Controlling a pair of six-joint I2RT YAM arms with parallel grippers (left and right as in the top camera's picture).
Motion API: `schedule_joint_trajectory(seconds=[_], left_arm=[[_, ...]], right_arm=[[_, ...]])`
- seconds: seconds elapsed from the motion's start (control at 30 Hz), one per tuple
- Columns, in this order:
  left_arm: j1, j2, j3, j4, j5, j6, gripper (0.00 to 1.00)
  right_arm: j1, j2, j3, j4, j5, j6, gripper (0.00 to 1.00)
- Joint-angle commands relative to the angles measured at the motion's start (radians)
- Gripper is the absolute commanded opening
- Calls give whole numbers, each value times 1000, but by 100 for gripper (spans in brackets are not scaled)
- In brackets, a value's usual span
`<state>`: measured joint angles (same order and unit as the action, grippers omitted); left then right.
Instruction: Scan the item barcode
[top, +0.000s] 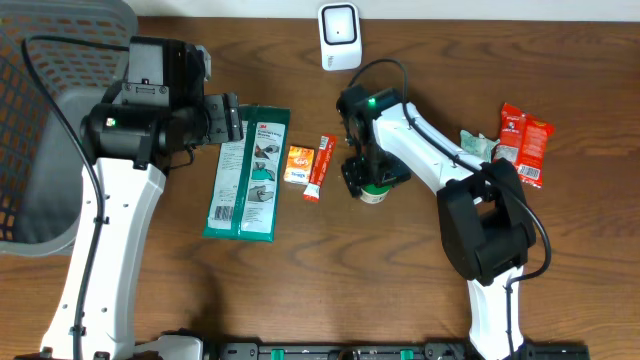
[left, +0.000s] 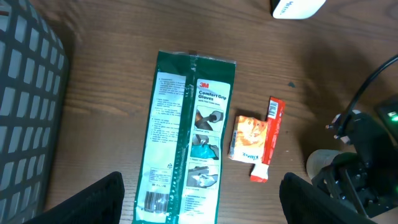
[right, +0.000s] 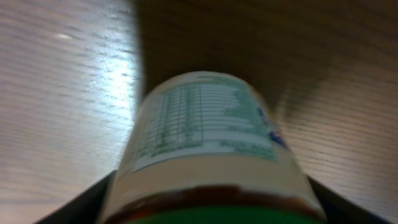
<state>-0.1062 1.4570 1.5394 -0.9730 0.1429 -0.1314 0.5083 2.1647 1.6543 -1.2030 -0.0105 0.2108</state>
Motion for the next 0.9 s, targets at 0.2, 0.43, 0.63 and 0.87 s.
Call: schedule_joint_trajectory(seconds=[0.2, 0.43, 0.63, 0.87], left_arm=[[4, 0, 12, -3, -10, -5, 80], [4, 0, 12, -3, -10, -5, 80], [4, 0, 12, -3, -10, -5, 80], [4, 0, 12, -3, -10, -5, 80]], right_arm=[[4, 3, 19, 35, 10, -3, 55], [4, -95, 141, 10, 7, -13, 49], [3, -186, 381, -146, -2, -33, 50], [-2, -188, 621, -172, 47, -33, 53]])
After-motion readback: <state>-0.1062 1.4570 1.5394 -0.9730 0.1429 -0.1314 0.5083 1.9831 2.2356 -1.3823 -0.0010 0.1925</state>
